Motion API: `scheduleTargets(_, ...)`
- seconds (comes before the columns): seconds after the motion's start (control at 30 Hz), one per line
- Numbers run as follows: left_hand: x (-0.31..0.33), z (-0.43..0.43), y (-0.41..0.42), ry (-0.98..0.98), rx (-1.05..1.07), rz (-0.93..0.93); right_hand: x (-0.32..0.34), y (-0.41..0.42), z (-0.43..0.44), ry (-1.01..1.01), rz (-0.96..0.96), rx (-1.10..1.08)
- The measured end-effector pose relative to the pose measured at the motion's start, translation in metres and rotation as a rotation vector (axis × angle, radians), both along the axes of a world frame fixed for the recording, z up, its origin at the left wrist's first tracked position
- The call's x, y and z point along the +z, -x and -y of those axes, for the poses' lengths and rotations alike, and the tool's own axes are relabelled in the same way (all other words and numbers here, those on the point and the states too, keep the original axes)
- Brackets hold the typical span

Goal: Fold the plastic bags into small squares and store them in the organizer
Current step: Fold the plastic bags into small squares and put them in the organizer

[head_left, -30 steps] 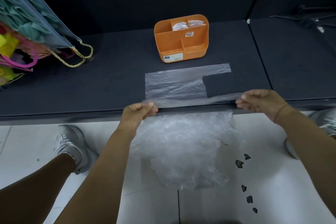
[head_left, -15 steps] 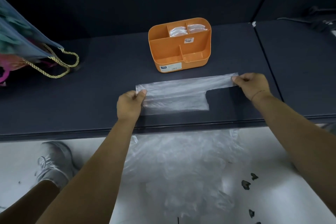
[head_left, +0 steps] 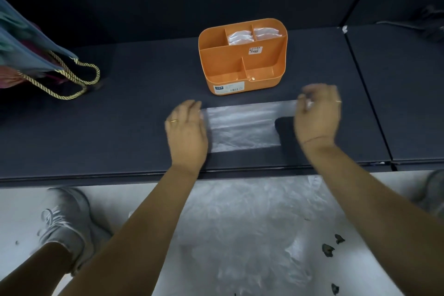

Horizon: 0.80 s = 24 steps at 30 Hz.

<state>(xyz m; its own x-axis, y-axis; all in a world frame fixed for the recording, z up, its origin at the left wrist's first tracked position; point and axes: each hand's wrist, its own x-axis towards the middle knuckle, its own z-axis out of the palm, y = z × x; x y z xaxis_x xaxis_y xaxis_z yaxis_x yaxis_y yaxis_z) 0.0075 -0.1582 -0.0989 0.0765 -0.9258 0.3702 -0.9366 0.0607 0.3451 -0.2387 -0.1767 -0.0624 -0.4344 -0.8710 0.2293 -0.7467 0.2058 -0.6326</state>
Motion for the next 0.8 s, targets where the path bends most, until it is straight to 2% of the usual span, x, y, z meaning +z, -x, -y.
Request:
scheduleTargets(0.07, -0.004, -0.003, 0.012, -0.158, -0.132, 0.037, 0.0, -0.05, -0.01, 0.006, 0.008, 0.294)
scheduleTargets(0.13, -0.007, -0.004, 0.016, -0.359, -0.16, 0.13, -0.005, -0.096, -0.017, -0.169, 0.011, 0.588)
scheduleTargets(0.2, -0.015, -0.005, 0.015, -0.499, -0.159, 0.267, -0.016, -0.122, -0.017, -0.332, -0.102, 0.71)
scheduleTargets(0.3, -0.018, -0.006, 0.013, -0.535, -0.157, 0.299, -0.034, -0.111, -0.012, -0.518, -0.352, 0.69)
scheduleTargets(0.43, -0.019, -0.006, 0.011, -0.504, -0.122, 0.242, -0.045, -0.054, -0.012, -0.561, -0.532, 0.605)
scheduleTargets(0.67, -0.014, -0.011, -0.007, -0.542, -0.036, 0.256, -0.045, 0.032, -0.002, -0.641, -0.539, 0.359)
scheduleTargets(0.8, -0.013, -0.015, -0.018, -0.573, -0.011, 0.256, -0.04, 0.041, -0.007, -0.535, -0.394, 0.275)
